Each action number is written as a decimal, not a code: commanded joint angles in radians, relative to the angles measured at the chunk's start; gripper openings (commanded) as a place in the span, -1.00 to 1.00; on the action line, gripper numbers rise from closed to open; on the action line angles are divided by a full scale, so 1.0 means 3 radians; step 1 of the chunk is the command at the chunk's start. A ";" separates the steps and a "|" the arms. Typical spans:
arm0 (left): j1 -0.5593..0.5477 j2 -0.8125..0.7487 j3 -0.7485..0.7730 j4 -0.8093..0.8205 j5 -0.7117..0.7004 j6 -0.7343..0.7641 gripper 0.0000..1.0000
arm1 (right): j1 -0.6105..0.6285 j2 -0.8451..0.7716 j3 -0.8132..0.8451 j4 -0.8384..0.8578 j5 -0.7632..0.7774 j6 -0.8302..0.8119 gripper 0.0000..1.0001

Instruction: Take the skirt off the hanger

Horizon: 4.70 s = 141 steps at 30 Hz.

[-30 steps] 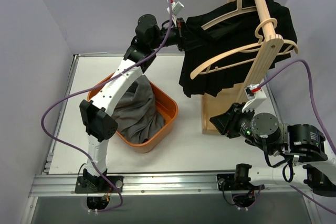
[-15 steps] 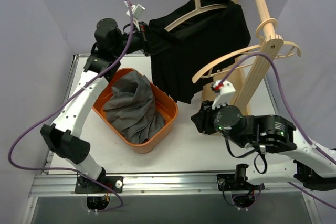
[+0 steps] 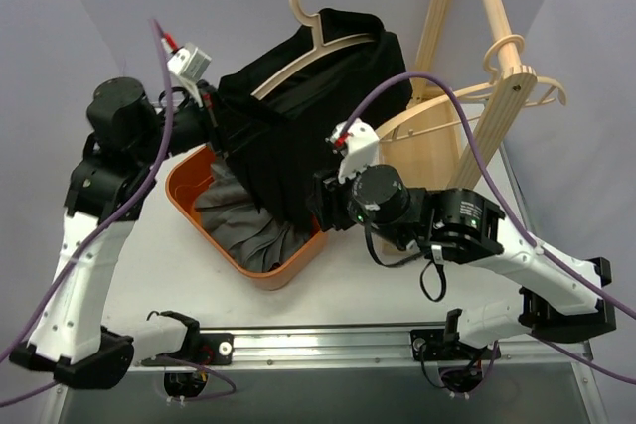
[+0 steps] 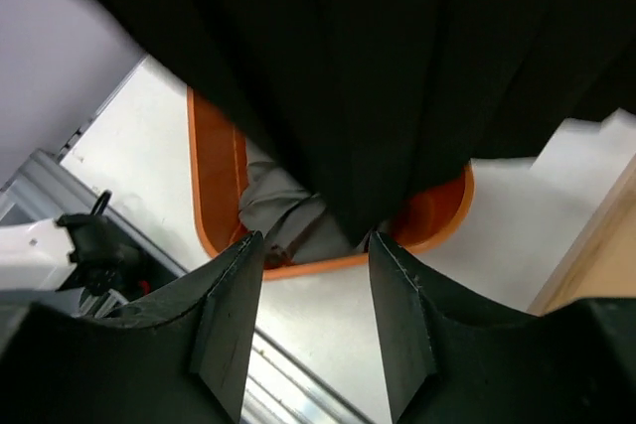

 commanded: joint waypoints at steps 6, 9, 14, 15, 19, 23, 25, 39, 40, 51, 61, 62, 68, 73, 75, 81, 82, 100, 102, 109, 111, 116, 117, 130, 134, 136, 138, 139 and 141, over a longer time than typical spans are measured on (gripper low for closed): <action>0.0004 -0.0850 -0.0220 -0.0723 -0.0494 0.0322 -0.95 | -0.0422 0.0568 0.0905 0.0222 -0.0578 -0.0539 -0.17; 0.0004 -0.1004 -0.0312 -0.0886 -0.0576 0.0301 -0.95 | -0.0452 0.0752 0.1191 0.0216 -0.0655 -0.0626 -0.18; 0.0004 -0.1152 -0.0368 -0.1025 -0.0607 0.0276 -0.95 | -0.0514 0.0890 0.1534 0.0196 -0.0773 -0.0702 -0.21; 0.0004 -0.1162 -0.0368 -0.1081 -0.0622 0.0286 -0.95 | -0.0519 0.0926 0.1641 0.0191 -0.0793 -0.0698 -0.22; 0.0004 -0.1168 -0.0333 -0.1163 -0.0638 0.0306 -0.95 | -0.0539 0.0977 0.1785 0.0237 -0.0957 -0.0682 -0.22; 0.0004 -0.1137 -0.0256 -0.1199 -0.0567 0.0327 -0.95 | -0.0590 0.1038 0.1846 0.0288 -0.0998 -0.0708 -0.04; 0.0004 -0.1132 -0.0220 -0.1229 -0.0541 0.0352 -0.95 | -0.0657 0.1084 0.1877 0.0324 -0.1044 -0.0703 0.00; 0.0004 -0.1301 -0.0342 -0.1127 -0.0162 0.0291 -0.95 | -0.1173 0.1207 0.1760 0.0554 -0.1627 -0.0524 0.14; 0.0004 -0.1311 -0.0358 -0.1122 -0.0137 0.0281 -0.95 | -0.1194 0.1202 0.1754 0.0564 -0.1667 -0.0524 0.14; 0.0004 -0.1326 -0.0394 -0.1061 -0.0086 0.0235 -0.95 | -0.1214 0.1202 0.1586 0.0728 -0.1790 -0.0381 0.06; 0.0004 -0.1204 -0.0358 -0.0948 -0.0055 0.0168 -0.95 | -0.1199 0.1120 0.1376 0.0804 -0.1693 -0.0309 -0.25; 0.0004 -0.1203 -0.0353 -0.0928 -0.0055 0.0163 -0.95 | -0.1194 0.1125 0.1376 0.0799 -0.1688 -0.0304 -0.26; 0.0004 -0.1147 -0.0281 -0.1025 -0.0070 0.0229 -0.95 | -0.1168 0.1182 0.1427 0.0779 -0.1622 -0.0294 -0.63; 0.0004 -0.1091 -0.0235 -0.1066 -0.0101 0.0240 -0.95 | -0.1133 0.1182 0.1493 0.0702 -0.1367 -0.0283 -1.00; 0.0004 -0.1081 -0.0225 -0.1061 -0.0131 0.0235 -0.95 | -0.1133 0.1192 0.1519 0.0656 -0.1264 -0.0273 -1.00; 0.0004 -0.1050 -0.0235 -0.1091 -0.0116 0.0230 -0.55 | -0.1138 0.1151 0.1529 0.0631 -0.1080 -0.0273 -1.00; 0.0004 -0.1050 -0.0235 -0.1112 -0.0131 0.0230 -0.22 | -0.1138 0.1141 0.1540 0.0621 -0.1059 -0.0303 -1.00; 0.0004 -0.1285 -0.0578 -0.1536 -0.0346 0.0271 0.35 | -0.1388 0.0768 0.1606 0.0452 -0.0854 -0.0462 -1.00; 0.0004 -0.1295 -0.0654 -0.1491 -0.0301 0.0235 0.35 | -0.1404 0.0768 0.1637 0.0452 -0.0895 -0.0457 -1.00; 0.0004 -0.1255 -0.0746 -0.1174 -0.0193 0.0148 0.16 | -0.1434 0.0752 0.1698 0.0452 -0.0967 -0.0401 -1.00; 0.0004 -0.1255 -0.0767 -0.1138 -0.0188 0.0143 0.10 | -0.1450 0.0757 0.1719 0.0441 -0.0972 -0.0396 -1.00; 0.0004 -0.1244 -0.0823 -0.1153 -0.0193 0.0153 -0.92 | -0.1490 0.0747 0.1739 0.0406 -0.0957 -0.0406 -1.00; 0.0004 -0.1244 -0.0823 -0.1203 -0.0213 0.0153 -0.95 | -0.1511 0.0747 0.1744 0.0401 -0.0952 -0.0416 -1.00; 0.0004 -0.1423 -0.0793 -0.1414 -0.1456 -0.0251 -0.95 | -0.2016 0.0727 0.1688 0.0313 -0.0839 -0.0202 -1.00; 0.0004 -0.1439 -0.0828 -0.1347 -0.1369 -0.0236 -0.95 | -0.2226 0.0757 0.1678 0.0421 -0.1084 -0.0018 -1.00; 0.0004 -0.1439 -0.0813 -0.1342 -0.1333 -0.0220 -0.95 | -0.2273 0.0808 0.1698 0.0512 -0.1318 0.0049 -1.00; 0.0004 -0.1418 -0.0777 -0.1327 -0.1323 -0.0205 -0.95 | -0.2303 0.0864 0.1729 0.0589 -0.1538 0.0151 -1.00; 0.0004 -0.1393 -0.0732 -0.1306 -0.1298 -0.0190 -0.95 | -0.2298 0.0875 0.1724 0.0701 -0.1727 0.0187 -1.00; 0.0004 -0.1357 -0.0670 -0.1291 -0.1302 -0.0185 -0.95 | -0.2303 0.0921 0.1714 0.0885 -0.1983 0.0289 -1.00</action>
